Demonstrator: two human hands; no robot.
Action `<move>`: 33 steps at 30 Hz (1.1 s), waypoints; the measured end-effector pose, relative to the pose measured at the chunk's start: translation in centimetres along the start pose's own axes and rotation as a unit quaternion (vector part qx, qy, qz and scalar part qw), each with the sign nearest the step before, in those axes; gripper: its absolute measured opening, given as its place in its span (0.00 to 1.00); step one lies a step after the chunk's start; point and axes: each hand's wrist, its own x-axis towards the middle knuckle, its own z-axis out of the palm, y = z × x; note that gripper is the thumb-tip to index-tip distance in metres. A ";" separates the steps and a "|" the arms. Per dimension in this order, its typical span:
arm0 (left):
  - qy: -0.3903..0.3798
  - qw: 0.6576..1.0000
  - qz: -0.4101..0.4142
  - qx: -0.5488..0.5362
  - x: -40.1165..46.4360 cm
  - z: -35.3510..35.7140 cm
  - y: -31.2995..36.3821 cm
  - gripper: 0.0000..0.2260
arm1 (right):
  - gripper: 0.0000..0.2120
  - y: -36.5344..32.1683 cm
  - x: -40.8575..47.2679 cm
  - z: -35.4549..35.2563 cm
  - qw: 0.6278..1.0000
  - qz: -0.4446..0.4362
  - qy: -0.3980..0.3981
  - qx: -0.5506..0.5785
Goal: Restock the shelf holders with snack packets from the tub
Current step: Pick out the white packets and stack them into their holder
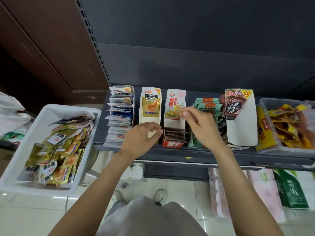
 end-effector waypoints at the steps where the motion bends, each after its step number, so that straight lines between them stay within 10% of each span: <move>1: 0.038 0.999 -0.009 -0.020 -0.5 -0.5 -0.2 0.09 | 0.11 -0.6 -0.4 -0.2 0.999 -0.007 0.048 0.023; 5: 0.199 0.975 -0.041 -0.090 -2.9 -2.8 -1.9 0.12 | 0.11 -4.7 -1.2 1.4 0.986 -0.054 0.139 0.080; 11: 0.366 0.922 -0.102 -0.074 -8.5 -6.9 -9.1 0.13 | 0.09 -11.4 -0.6 10.4 0.990 -0.135 -0.003 0.043; 19: 0.055 0.931 -0.358 0.037 -15.7 -10.5 -28.1 0.09 | 0.12 -16.4 1.5 28.1 0.960 -0.137 -0.226 -0.094; 33: -0.031 0.971 -0.205 0.114 -6.4 -9.8 -41.2 0.18 | 0.25 -13.6 12.4 43.9 0.879 -0.026 -0.258 -0.400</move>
